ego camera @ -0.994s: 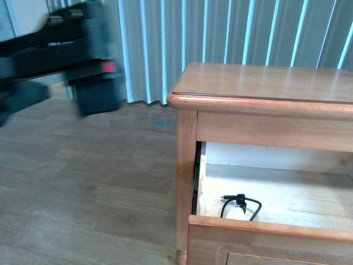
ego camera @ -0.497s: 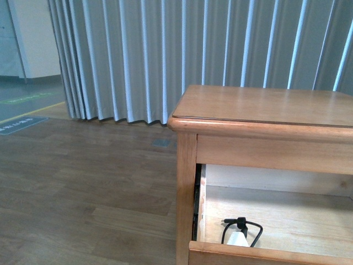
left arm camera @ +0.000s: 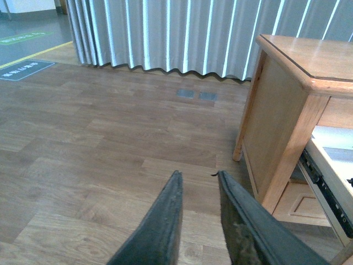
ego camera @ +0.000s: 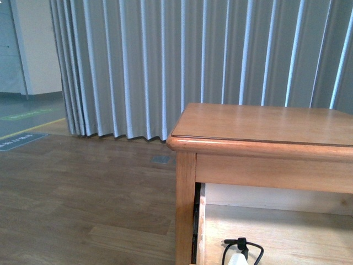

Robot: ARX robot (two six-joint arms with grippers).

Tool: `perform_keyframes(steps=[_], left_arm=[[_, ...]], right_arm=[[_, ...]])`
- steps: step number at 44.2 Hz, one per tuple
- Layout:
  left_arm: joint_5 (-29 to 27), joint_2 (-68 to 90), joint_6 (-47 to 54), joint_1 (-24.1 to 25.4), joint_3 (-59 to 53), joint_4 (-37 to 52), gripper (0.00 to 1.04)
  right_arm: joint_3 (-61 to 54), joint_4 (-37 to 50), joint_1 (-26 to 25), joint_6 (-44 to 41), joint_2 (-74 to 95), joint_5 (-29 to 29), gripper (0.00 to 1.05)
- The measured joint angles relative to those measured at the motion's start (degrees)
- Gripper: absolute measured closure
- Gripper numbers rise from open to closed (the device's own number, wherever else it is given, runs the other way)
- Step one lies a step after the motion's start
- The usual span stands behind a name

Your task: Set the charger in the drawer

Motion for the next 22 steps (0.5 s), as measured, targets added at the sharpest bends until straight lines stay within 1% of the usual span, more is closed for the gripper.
perform_keyframes(steps=[5, 6, 19, 22], left_arm=[[0.0, -1.53, 0.15, 0.0, -1.2, -0.02, 1.0], [0.02, -1.84, 0.07, 0.0, -1.42, -0.04, 1.01], [0.0, -5.92, 0.59, 0.0, -3.89, -1.6, 1.01], [0.09, -11.74, 0.7, 0.02, -4.33, -8.61, 1.01]], right_arm=[[0.0, 0.0, 0.0, 0.0, 0.0, 0.0, 0.08], [0.0, 0.0, 0.0, 0.0, 0.0, 0.0, 0.08], [0.0, 0.0, 0.0, 0.0, 0.0, 0.0, 0.08], [0.0, 0.0, 0.0, 0.0, 0.0, 0.0, 0.08]])
